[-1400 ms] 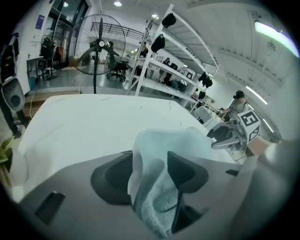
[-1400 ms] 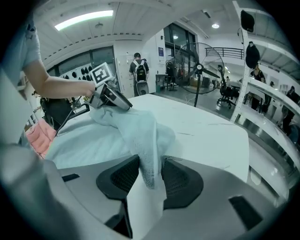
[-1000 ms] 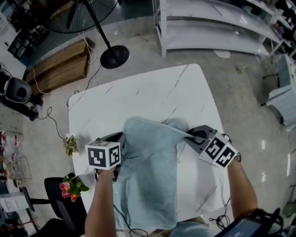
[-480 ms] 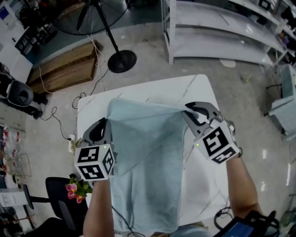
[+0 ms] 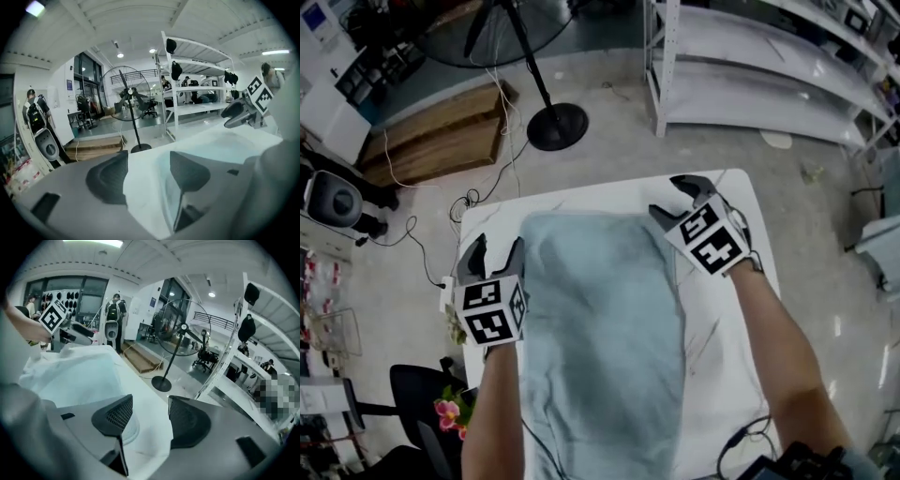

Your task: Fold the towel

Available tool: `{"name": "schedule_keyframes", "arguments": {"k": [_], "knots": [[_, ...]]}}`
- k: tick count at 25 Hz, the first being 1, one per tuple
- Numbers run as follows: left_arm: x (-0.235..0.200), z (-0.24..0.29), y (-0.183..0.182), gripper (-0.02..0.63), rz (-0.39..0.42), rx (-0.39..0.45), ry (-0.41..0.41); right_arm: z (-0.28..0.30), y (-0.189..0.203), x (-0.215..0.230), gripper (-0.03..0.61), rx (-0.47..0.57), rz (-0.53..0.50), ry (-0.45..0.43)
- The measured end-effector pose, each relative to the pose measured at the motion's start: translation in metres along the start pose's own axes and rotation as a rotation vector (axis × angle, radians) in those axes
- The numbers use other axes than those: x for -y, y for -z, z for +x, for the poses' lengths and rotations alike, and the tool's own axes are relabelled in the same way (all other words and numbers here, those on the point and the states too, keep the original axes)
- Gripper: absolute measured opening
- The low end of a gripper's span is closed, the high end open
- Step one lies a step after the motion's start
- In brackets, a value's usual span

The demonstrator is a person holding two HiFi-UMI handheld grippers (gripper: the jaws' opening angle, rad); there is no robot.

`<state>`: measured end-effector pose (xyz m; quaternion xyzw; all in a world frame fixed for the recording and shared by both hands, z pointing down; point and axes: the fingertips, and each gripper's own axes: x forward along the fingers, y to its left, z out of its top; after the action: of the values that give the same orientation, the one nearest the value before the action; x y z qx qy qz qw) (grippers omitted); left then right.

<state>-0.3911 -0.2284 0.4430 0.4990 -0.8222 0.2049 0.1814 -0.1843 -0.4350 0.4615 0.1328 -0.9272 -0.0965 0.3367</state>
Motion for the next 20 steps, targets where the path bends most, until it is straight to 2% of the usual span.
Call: {"name": "schedule_keyframes", "arguments": {"k": [4,10,14,20], "knots": [[-0.005,-0.017,-0.006,0.273,0.025,0.049,-0.013,-0.011,-0.001,-0.008,0.229,0.028,-0.024,0.010],[0.019,-0.072,-0.028,0.272,0.034,0.119,0.011,-0.047,-0.028,-0.041,0.209,0.096,-0.050,-0.021],[0.034,-0.131,-0.044,0.262,0.042,0.187,0.007,-0.090,-0.040,-0.069,0.201,0.140,-0.057,-0.041],[0.059,-0.246,-0.053,0.186,0.036,0.276,0.006,-0.168,-0.045,-0.131,0.183,0.188,-0.066,-0.082]]}}
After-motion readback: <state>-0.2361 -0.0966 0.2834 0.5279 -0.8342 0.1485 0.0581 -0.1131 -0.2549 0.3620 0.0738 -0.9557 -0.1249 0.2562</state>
